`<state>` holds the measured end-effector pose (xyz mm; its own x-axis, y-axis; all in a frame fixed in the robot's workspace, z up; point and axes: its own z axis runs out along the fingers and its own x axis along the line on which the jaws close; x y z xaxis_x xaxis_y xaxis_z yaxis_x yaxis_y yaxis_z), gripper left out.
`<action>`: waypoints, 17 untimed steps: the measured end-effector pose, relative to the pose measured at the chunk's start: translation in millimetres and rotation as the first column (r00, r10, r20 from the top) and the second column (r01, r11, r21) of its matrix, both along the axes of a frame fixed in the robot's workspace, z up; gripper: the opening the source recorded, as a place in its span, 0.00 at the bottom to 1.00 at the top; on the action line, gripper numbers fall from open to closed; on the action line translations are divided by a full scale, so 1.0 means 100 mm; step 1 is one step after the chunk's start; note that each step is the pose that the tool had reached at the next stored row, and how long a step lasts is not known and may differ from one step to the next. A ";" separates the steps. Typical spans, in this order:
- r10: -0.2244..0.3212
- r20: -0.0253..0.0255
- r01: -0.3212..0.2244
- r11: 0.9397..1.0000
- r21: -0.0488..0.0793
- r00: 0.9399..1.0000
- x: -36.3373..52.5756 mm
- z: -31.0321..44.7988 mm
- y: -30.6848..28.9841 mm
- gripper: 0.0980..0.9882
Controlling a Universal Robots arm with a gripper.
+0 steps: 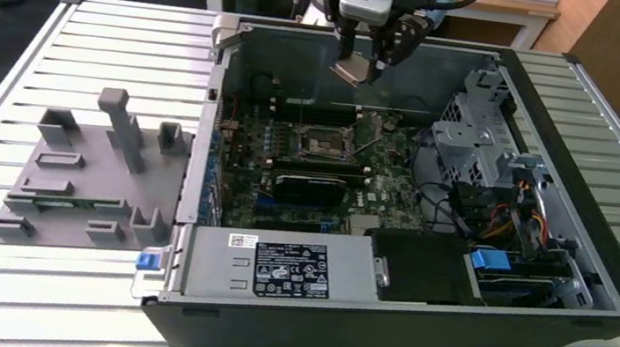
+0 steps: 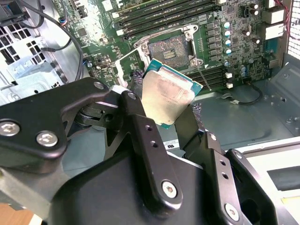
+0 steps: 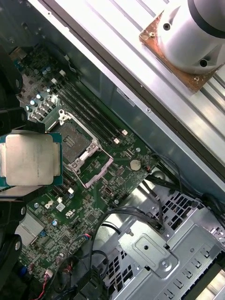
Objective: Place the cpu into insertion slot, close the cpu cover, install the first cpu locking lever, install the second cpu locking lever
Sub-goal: 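Place the cpu into insertion slot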
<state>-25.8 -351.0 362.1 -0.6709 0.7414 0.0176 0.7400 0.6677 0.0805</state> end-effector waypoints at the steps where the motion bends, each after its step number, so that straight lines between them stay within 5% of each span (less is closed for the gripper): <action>1: -0.001 0.000 0.001 1.000 0.000 1.000 0.000 0.000 0.000 0.48; 9: -0.017 0.000 0.017 1.000 0.000 1.000 -0.002 -0.002 0.001 0.48; 17: -0.116 0.000 0.116 0.993 0.000 0.993 -0.002 -0.009 0.003 0.48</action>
